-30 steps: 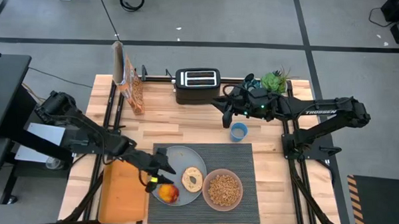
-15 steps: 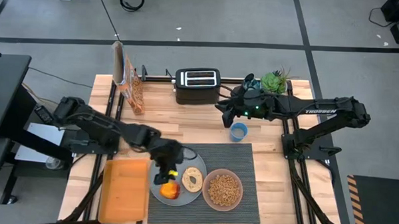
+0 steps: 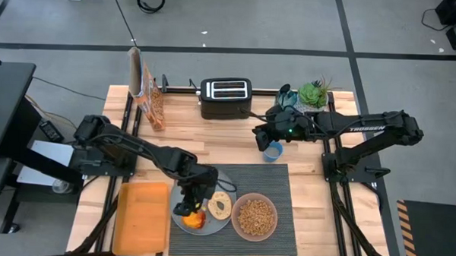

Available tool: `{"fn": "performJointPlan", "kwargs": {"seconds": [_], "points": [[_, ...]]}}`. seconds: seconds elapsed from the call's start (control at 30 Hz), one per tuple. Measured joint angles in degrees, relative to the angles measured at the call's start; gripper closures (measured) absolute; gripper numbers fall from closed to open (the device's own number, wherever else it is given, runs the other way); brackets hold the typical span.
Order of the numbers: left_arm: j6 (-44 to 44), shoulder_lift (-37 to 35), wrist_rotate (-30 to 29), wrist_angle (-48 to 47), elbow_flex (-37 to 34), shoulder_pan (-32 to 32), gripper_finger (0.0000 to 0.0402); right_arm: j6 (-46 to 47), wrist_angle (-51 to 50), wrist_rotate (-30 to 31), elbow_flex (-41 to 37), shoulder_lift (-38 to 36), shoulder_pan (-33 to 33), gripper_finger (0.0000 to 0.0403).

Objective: Arrange a breakfast setting
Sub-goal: Put the red apple on the gray plate

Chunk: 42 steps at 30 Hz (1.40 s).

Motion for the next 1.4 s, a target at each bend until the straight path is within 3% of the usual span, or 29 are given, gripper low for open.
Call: {"fn": "performJointPlan", "kwargs": {"seconds": [0.13, 0.3, 0.43, 0.57, 0.93, 1.4], "points": [[-2.7, 0.0, -2.9, 6.4, 0.0, -1.1, 0.0217, 0.7, 0.1, -0.3, 0.0, 0.0, -0.2, 0.0300], [-7.3, 0.0, -8.9, 14.3, 0.0, -7.9, 0.0217, -1.6, 1.5, 0.5, 0.0, 0.0, -0.1, 0.0300], [-14.3, 1.7, -16.7, 13.5, 0.0, -11.1, 0.0217, -5.7, 1.9, 1.6, 0.0, 0.0, -0.1, 0.0300], [-20.9, 4.5, -17.4, 11.0, 0.9, -12.6, 0.0217, -6.4, 1.9, 3.5, 0.0, -0.2, -0.1, 0.0300], [-9.1, 16.7, -24.6, -7.1, 16.3, -14.0, 0.0217, -7.5, 3.1, 4.6, 0.0, -0.2, 0.0, 0.0300], [-6.3, 19.3, -25.0, -3.8, 18.7, -13.9, 0.0217, -7.7, 4.5, 4.5, 0.0, -0.2, 0.0, 0.0300]]}}
